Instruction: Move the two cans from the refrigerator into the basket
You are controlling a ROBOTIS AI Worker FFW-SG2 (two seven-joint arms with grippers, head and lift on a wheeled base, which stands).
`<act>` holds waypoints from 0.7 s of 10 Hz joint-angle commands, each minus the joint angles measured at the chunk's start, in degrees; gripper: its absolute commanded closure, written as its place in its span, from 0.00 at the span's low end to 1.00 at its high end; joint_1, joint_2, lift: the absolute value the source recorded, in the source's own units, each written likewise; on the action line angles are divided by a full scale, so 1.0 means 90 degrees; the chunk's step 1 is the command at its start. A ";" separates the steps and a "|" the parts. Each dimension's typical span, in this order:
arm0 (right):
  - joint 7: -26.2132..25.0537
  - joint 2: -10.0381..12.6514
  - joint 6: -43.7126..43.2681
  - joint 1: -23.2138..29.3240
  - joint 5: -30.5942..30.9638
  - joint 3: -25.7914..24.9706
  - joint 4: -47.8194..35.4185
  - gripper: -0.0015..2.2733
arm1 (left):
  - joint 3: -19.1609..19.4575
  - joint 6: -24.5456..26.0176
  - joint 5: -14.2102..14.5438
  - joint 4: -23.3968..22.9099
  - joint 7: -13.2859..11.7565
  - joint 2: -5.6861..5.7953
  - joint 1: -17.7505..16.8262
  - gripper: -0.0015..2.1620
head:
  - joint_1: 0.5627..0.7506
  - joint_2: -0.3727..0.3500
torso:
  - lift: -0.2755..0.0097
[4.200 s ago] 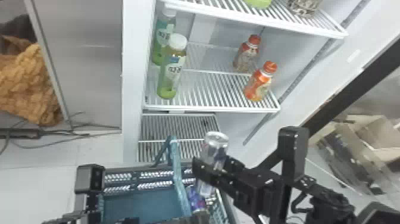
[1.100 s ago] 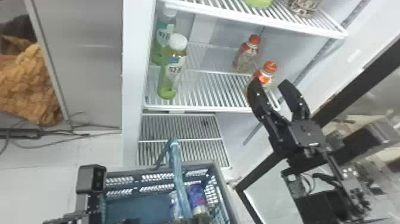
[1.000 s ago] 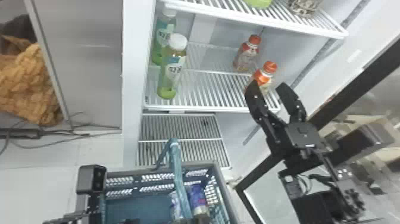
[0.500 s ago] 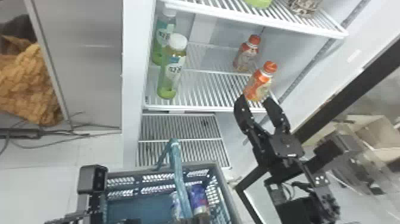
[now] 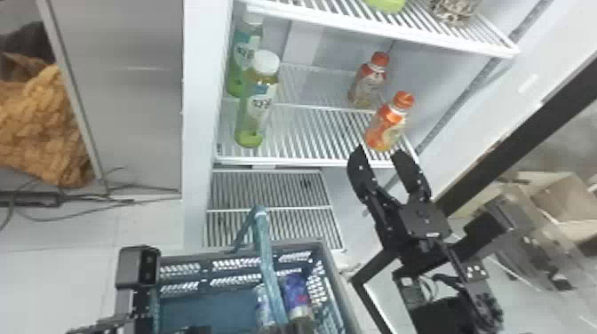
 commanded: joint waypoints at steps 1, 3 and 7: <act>-0.0009 0.0000 -0.0025 0.0001 0.0003 0.0000 -0.0013 0.17 | -0.0013 0.0003 0.0000 0.0000 0.0000 0.0004 0.0001 0.55 | 0.70 0.03 | 0.00; -0.0009 0.0020 -0.0072 0.0001 0.0003 0.0000 0.0002 0.17 | -0.0013 0.0003 0.0013 0.0000 0.0000 0.0004 0.0017 0.55 | 0.70 0.03 | 0.00; -0.0029 0.0030 -0.0166 0.0016 0.0028 0.0000 -0.0029 0.17 | -0.0013 0.0003 0.0039 0.0000 0.0000 -0.0006 0.0032 0.55 | 0.70 0.03 | 0.00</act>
